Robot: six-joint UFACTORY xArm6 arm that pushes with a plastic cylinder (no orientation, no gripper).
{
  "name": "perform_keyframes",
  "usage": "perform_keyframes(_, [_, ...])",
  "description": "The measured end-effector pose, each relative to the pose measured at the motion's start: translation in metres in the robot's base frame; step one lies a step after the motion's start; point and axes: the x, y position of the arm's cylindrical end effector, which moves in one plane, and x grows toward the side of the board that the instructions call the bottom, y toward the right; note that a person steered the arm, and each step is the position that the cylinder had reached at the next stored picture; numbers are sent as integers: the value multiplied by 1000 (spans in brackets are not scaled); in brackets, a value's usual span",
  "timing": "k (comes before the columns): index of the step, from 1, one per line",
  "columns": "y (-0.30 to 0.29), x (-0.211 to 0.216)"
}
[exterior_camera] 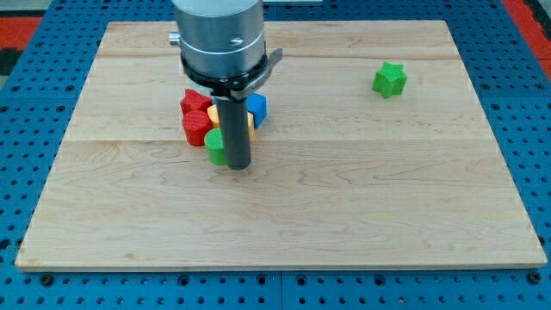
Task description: Move the green star diagonal top right to the blue cube
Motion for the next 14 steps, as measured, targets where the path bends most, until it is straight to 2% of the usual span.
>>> perform_keyframes(2, [1,-15])
perform_keyframes(3, [5,-8])
perform_keyframes(4, [54,-5])
perform_keyframes(5, [148,-30])
perform_keyframes(6, [227,-90])
perform_keyframes(7, [252,-167])
perform_keyframes(9, [240,-215])
perform_keyframes(10, [197,-214])
perform_keyframes(11, [195,-155])
perform_keyframes(12, [195,-147])
perform_keyframes(13, [187,-180])
perform_keyframes(14, [124,-170])
